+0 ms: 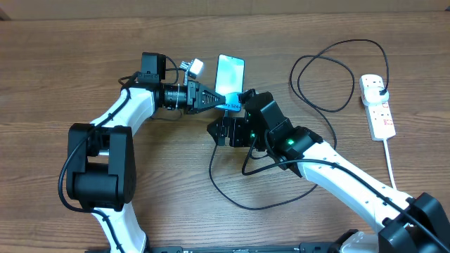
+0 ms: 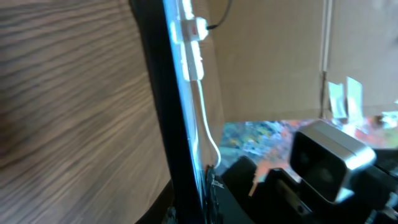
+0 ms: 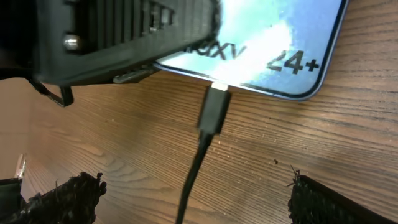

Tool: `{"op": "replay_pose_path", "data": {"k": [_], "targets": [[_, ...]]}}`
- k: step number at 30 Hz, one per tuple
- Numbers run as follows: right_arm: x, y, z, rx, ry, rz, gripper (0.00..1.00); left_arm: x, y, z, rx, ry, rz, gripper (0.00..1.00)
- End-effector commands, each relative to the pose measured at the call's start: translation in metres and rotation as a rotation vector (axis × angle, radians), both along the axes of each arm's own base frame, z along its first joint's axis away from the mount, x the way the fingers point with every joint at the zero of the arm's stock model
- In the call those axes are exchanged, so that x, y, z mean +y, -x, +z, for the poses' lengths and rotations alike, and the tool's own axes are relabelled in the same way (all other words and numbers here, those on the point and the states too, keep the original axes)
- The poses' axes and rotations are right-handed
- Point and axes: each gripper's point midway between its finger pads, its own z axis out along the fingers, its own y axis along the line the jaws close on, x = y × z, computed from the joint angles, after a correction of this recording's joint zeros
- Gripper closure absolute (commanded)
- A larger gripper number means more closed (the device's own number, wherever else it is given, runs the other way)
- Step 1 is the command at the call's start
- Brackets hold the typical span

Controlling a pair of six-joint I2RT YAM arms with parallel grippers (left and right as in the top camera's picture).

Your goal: Plug charger to phone and switch on socket

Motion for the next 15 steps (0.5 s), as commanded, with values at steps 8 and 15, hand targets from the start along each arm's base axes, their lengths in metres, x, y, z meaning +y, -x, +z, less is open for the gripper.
{"op": "replay_pose_path", "data": {"k": [8, 15], "targets": [[-0.043, -0.011, -0.011, 0.044, 0.102, -0.112, 0.0, 0.034, -0.02, -0.055, 0.141, -0.366, 0.239, 0.92], [-0.082, -0.007, -0.032, 0.12, 0.227, -0.203, 0.0, 0.052, -0.021, -0.075, 0.223, -0.497, 0.335, 0.92]]}}
